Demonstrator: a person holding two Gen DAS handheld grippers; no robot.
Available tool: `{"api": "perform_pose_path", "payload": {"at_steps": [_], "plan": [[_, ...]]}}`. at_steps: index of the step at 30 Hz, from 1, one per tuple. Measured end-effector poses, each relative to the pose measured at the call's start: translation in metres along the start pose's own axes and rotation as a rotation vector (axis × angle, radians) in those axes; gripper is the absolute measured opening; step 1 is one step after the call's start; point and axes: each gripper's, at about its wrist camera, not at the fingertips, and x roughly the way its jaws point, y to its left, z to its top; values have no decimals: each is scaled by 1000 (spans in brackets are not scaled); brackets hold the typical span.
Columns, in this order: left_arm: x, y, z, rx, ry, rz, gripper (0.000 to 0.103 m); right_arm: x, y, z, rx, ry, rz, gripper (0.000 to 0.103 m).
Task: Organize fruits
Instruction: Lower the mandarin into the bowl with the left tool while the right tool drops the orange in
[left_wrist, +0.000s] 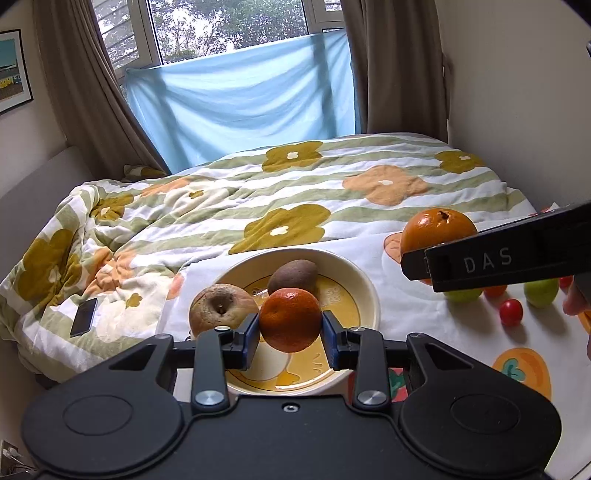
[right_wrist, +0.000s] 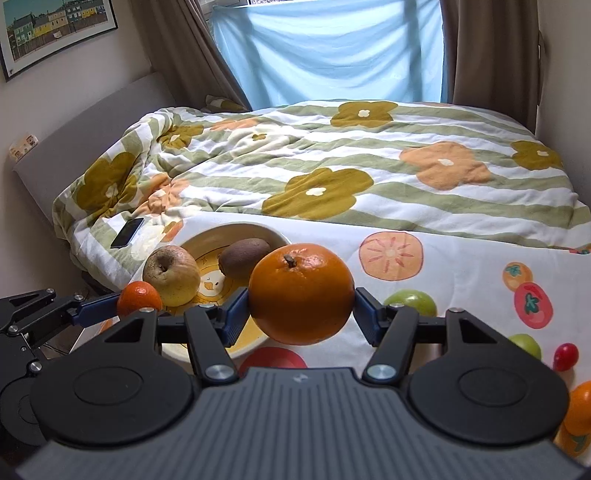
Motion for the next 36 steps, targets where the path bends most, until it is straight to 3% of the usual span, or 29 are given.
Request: {"api": "perform_pose_path", "payload": {"at_steps": [6,22,24,26,36], "plan": [[32,24,-3,23,43,-22,39,33,22,10,-2,35,-15,76],[80,24,-33,190,157,-119,41,86,42,16,52,91,-82,76],[79,28,-32,185,157,-133,57,85,43,17,52,94,-89,76],[73,32,-30,177,132,-133,87,85,44,18,47,93,-89,76],[60,45,-22,154,99,-174,91,88,54,18,-79,118,-102,76]]}}
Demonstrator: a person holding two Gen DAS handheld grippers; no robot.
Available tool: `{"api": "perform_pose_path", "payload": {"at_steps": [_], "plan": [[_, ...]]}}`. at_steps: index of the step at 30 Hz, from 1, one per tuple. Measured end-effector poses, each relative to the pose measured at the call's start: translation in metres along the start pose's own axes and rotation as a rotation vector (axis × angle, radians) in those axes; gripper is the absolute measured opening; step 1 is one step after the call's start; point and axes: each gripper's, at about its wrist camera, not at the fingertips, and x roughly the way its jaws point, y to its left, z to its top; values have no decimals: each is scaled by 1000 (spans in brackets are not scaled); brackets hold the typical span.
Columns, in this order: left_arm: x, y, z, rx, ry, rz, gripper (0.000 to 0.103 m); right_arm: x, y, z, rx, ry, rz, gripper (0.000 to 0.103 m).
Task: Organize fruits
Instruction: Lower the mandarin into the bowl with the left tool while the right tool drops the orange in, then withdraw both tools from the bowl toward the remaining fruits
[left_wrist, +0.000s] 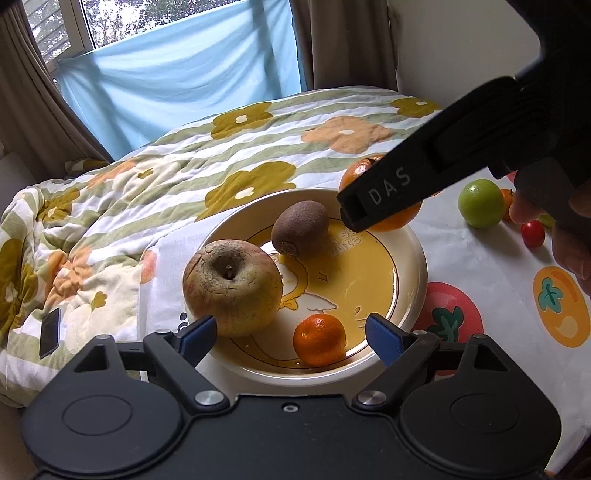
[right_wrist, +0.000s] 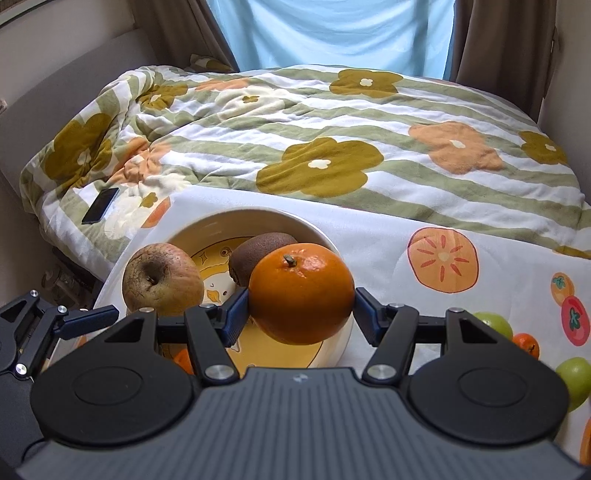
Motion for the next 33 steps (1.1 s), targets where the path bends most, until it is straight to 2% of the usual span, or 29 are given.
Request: {"api": "perform_pose_path", "payload": {"at_steps": [7,18,19,21,22,33], "plan": [[-5,5,-6,-10,2,9,91,20,11,-6,-85,14,-4,76],[-1,14,-16,-39,33,9,91,38,20,-15,-126,53,-21,76],[-1,14,-16,-44,34,8,91,37,20,-16,-131,45,-26,79],[-2,14,-15,-49,34,9,91,32,24,-15,-149,17,-62,91],[-2,15,-15,-49,33,10,91,29,24,-15,-152,4,-75,102],[-9,16,-17,-61,31,39,91,8,15,-18,-131,-14,-63,103]]}}
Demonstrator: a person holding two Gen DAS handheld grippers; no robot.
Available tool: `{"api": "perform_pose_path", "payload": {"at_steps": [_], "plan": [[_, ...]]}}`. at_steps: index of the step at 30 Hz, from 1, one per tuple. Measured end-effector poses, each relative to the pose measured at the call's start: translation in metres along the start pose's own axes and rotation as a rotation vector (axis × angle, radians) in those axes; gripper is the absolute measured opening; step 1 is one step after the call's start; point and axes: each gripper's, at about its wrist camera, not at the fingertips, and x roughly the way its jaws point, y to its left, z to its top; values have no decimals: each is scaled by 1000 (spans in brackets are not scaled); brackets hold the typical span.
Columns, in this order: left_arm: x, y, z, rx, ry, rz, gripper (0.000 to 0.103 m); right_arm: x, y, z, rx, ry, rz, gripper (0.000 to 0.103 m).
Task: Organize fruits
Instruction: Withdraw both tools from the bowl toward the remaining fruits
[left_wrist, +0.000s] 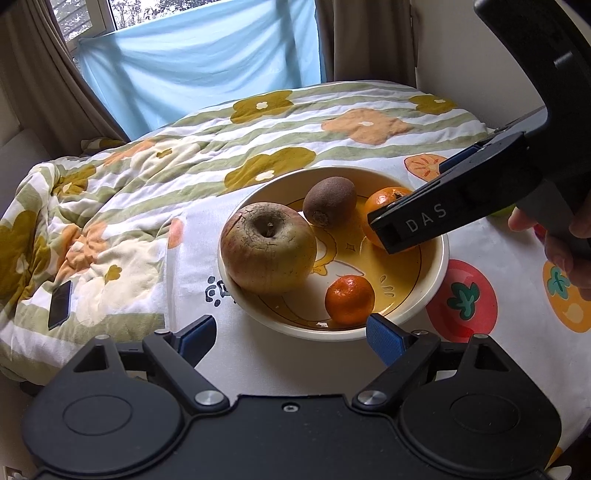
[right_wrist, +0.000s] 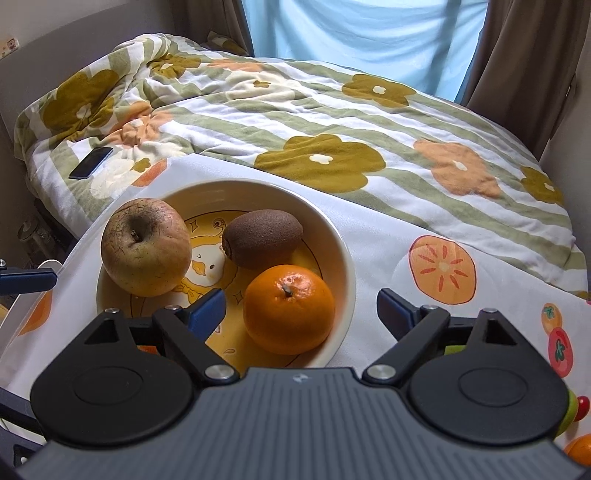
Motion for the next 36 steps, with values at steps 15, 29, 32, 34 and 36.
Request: {"api": "perform_pose_path", "payload": {"at_steps": [15,29,32,34,36], "plan": [[-48,-38,2,-87,-36,87,92,-64,-48,-19,69,-56,36,103],[-88,-133,11,-63,-99,69,97,-139,-137,-79,156,-85,-3,103],[-90,-151,14,-54,-113,63,100,-150,-157,-94,180,-83,-34,103],[-90,-164,17,-48,-121,58,100,-156,-171,-103,199,-82,-61,103],[-90,-176,20,-46,-132,28,100,-162,-185,-112,218,-84,-80,103]]}}
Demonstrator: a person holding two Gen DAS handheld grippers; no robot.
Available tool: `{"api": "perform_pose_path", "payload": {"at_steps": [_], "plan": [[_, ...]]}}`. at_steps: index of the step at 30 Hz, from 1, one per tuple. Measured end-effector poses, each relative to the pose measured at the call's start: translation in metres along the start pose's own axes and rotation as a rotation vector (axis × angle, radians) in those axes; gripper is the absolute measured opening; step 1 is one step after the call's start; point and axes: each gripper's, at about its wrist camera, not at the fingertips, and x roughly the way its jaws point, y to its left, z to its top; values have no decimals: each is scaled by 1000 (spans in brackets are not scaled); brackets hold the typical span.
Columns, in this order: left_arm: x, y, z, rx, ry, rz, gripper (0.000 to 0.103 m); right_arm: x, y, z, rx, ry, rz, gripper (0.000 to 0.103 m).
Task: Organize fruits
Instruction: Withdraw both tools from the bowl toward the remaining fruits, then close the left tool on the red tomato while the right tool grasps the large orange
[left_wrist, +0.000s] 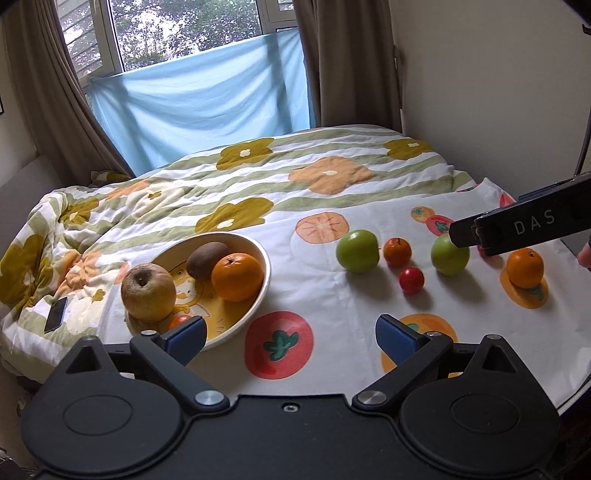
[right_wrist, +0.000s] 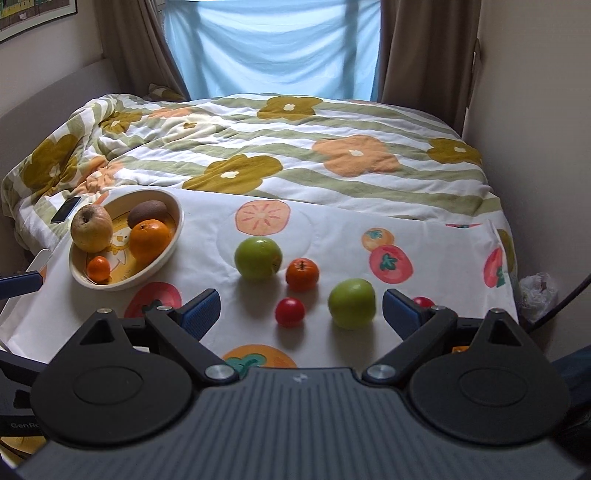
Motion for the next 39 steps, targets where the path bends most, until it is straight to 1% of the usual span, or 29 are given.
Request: {"api": "perform_pose_path", "payload": {"at_steps": [3,5,10,12,14,16,19,22,24,26,28,33,35,37,39], "plan": [[3,-13,3,-16,-8,-52,100,-4,-22,-9,30,0,-16,103],[9,-23,6,-13,-8,-66,100,-5,-32,-16,50,6,-33,103],[30,-48,10,41,-16,-93,99,2,-56,-38,103,20,-99,103],[44,-58,11,60,-10,-109,98,8,-64,-47,139,26,-109,103],[56,-64,12,72,-6,-116,92,14,-72,-54,175,33,-117,103],[71,-70,13,90,4,-129,89,21,-79,-62,223,42,-145,103],[89,-78,15,122,17,-148,80,29,-88,-70,300,55,-169,103],[106,-84,19,141,32,-171,77,36,-93,-77,373,53,-187,103],[116,-86,21,151,48,-185,73,39,-94,-78,403,48,-203,103],[124,-89,22,169,56,-197,67,43,-95,-79,424,43,-217,103],[132,-94,22,191,65,-208,63,49,-95,-78,436,42,-232,103],[145,-101,20,209,91,-226,58,61,-94,-80,448,50,-297,103],[151,-103,19,217,101,-233,50,64,-96,-82,475,55,-304,103],[152,-103,19,220,95,-242,48,67,-97,-83,494,59,-305,103],[153,-103,19,223,92,-246,44,67,-98,-84,496,60,-313,103]]}}
